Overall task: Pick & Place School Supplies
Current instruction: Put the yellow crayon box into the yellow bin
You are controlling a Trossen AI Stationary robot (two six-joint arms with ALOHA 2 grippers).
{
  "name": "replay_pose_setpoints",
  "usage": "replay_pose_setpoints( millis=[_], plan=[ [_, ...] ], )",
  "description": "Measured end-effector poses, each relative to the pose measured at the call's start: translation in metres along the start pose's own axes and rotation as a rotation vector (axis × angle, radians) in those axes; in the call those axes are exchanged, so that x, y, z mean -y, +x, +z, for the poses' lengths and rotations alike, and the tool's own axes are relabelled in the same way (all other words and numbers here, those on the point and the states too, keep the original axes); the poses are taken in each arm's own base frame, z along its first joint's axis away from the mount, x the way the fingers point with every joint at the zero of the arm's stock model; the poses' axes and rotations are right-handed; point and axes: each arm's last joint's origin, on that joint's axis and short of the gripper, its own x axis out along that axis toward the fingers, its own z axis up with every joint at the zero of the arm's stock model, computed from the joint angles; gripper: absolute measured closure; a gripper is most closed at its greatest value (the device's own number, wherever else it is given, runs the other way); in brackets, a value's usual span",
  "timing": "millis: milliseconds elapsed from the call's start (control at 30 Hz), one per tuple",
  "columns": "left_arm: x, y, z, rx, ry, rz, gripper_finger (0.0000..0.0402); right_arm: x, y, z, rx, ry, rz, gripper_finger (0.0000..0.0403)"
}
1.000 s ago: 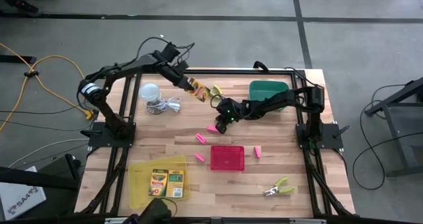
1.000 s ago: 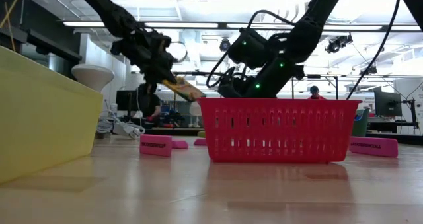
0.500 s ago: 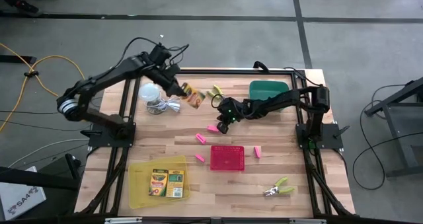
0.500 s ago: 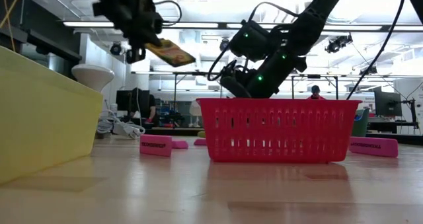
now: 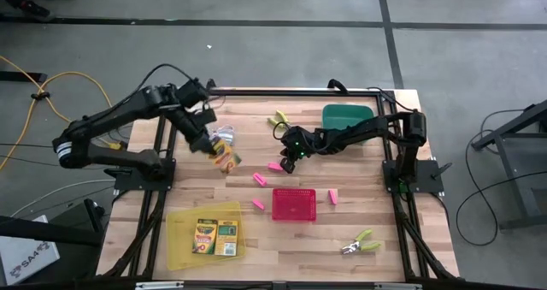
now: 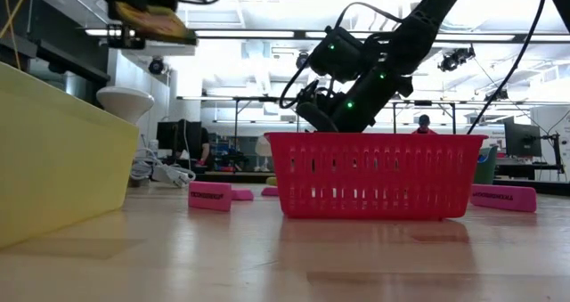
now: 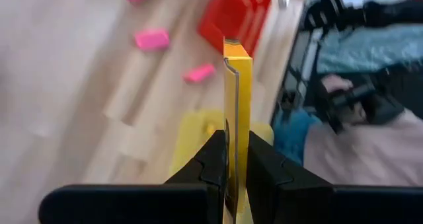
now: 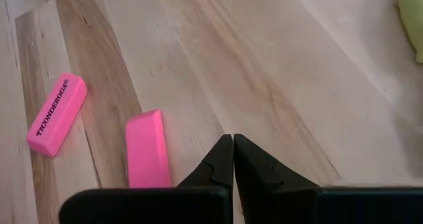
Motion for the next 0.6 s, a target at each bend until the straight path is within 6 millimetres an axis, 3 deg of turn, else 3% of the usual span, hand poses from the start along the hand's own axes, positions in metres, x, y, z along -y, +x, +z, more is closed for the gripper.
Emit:
replay_pose_setpoints(
  millis=[400,600],
  plan=[
    [0.042,0.034,-0.035,-0.231,0.127,0.004,0.0373,0.000,0.000,0.000,0.001,-0.003,0.000,0.0401],
    [0.050,0.062,-0.051,-0.297,0.188,-0.047,0.0373,0.000,0.000,0.000,0.001,-0.003,0.000,0.0401]
  ],
)
